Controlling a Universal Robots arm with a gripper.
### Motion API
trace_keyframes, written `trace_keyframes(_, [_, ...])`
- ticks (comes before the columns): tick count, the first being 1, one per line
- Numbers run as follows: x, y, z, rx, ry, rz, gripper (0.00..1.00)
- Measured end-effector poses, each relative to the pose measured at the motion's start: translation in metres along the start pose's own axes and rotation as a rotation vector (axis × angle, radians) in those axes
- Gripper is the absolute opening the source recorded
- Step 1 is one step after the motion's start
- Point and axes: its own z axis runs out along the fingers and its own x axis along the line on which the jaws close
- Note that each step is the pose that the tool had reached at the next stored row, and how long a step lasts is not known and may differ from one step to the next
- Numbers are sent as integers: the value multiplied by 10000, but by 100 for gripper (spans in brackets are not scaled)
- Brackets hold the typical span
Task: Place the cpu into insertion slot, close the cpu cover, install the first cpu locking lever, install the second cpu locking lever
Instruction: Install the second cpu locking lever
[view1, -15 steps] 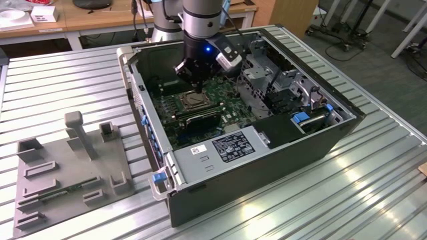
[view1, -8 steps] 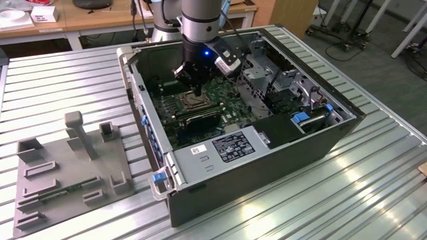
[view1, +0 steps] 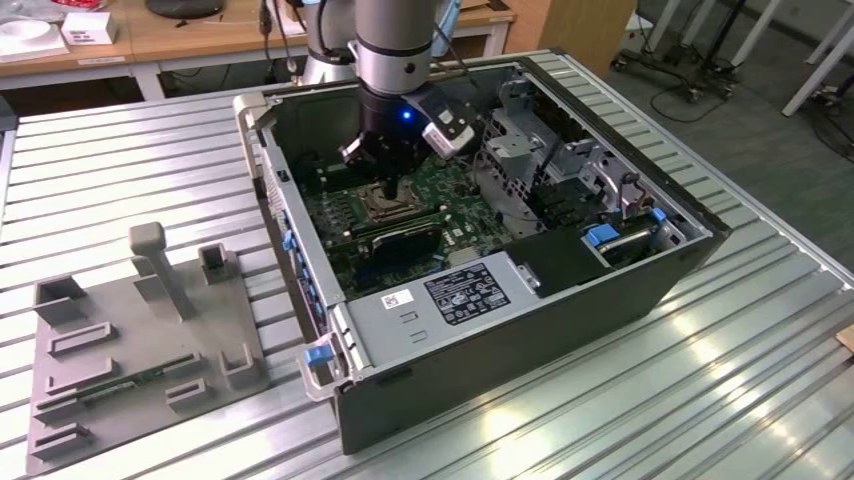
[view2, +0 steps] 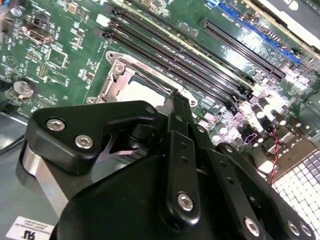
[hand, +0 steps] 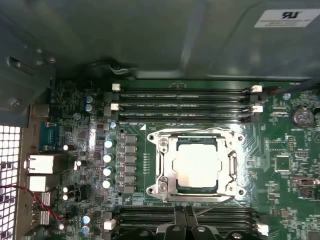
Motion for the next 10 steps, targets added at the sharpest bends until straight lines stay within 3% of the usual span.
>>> trace_keyframes(10, [87, -8, 151, -1, -11, 0, 11])
